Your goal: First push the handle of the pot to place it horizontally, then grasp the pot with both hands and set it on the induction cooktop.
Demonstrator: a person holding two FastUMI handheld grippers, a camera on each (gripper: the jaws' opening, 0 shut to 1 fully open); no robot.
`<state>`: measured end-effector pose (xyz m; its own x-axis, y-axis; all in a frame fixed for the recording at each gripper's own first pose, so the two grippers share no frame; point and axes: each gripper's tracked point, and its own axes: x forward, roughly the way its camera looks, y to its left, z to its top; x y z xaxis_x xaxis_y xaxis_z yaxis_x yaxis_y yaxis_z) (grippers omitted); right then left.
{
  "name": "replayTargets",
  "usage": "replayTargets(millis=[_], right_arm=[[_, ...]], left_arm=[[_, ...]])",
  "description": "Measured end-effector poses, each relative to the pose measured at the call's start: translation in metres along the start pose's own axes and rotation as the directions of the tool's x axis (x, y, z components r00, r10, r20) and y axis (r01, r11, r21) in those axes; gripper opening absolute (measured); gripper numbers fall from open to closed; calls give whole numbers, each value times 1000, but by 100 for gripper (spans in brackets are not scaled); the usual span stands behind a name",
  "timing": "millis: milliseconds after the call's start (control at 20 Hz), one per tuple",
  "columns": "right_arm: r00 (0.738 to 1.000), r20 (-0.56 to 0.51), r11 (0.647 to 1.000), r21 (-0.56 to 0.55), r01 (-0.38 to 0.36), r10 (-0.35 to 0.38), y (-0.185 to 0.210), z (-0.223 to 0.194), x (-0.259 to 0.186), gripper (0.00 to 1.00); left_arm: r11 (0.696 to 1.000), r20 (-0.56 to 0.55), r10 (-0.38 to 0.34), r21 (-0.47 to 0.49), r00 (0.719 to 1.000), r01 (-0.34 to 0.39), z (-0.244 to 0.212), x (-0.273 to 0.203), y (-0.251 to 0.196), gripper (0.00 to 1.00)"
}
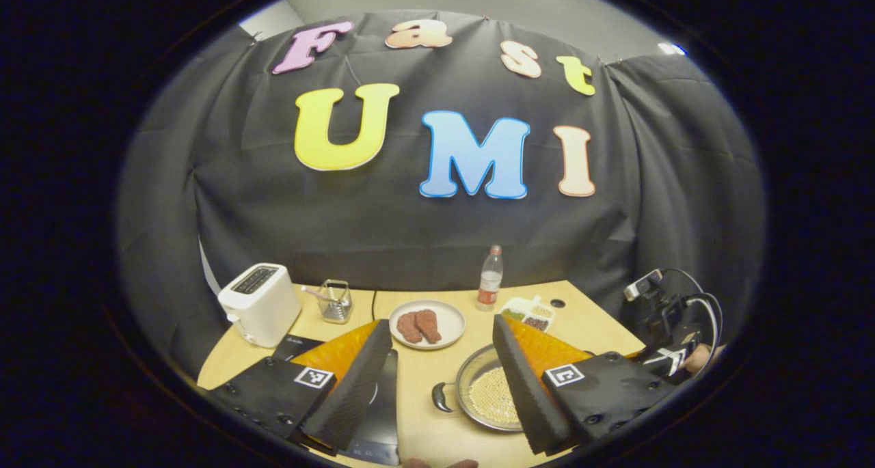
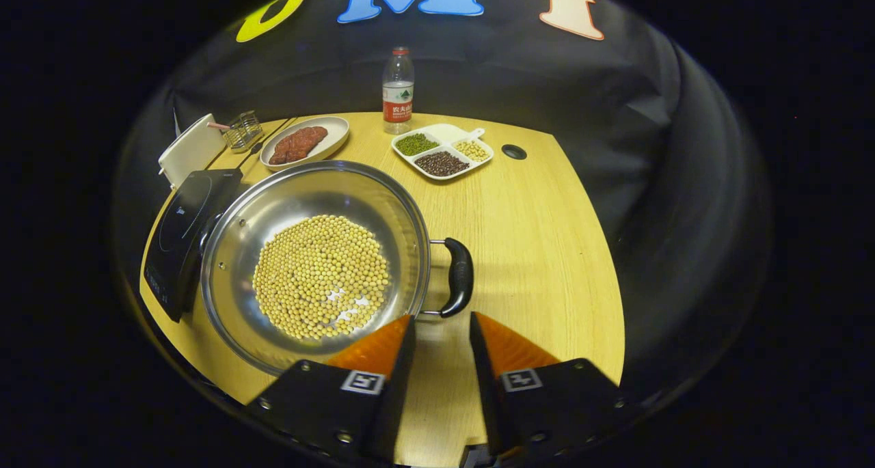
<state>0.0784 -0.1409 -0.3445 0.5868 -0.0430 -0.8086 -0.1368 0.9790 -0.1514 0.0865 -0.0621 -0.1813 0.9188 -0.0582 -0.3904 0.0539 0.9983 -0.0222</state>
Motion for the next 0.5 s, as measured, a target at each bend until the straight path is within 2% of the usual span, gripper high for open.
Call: replayTargets(millis=[50, 100, 150, 250, 300, 350, 400, 500], right_arm=[[1000, 26, 1000, 21, -15, 14, 2, 3, -7, 67], [999, 45, 999, 43, -26, 24, 4, 5, -12, 77], [997, 69, 997, 70, -35, 30, 4, 8, -17, 91], [994, 108, 993, 105, -44, 32, 3, 13, -25, 92], [991, 126, 991, 120, -53, 38, 4, 17, -27, 91], [989, 140, 990, 130, -62, 44, 4, 19, -28, 92], [988, 148, 989, 134, -65, 45, 4, 22, -28, 91], [988, 148, 988, 135, -69, 49, 2, 23, -24, 91]], left_arm=[[1000, -22, -8, -4, 1000, 8, -8, 6, 0, 95], [1000, -44, -18, -7, 999, 17, -16, 11, -2, 97], [1000, -69, -26, -8, 997, 25, -26, 16, -4, 96], [999, -127, -40, -10, 991, 39, -48, 26, -10, 95], [999, -158, -47, -14, 986, 46, -60, 32, -13, 99], [998, -191, -56, -21, 980, 53, -73, 37, -16, 95], [998, -228, -67, -30, 971, 61, -86, 41, -19, 99], [997, -301, -70, -42, 951, 60, -113, 48, -20, 97]])
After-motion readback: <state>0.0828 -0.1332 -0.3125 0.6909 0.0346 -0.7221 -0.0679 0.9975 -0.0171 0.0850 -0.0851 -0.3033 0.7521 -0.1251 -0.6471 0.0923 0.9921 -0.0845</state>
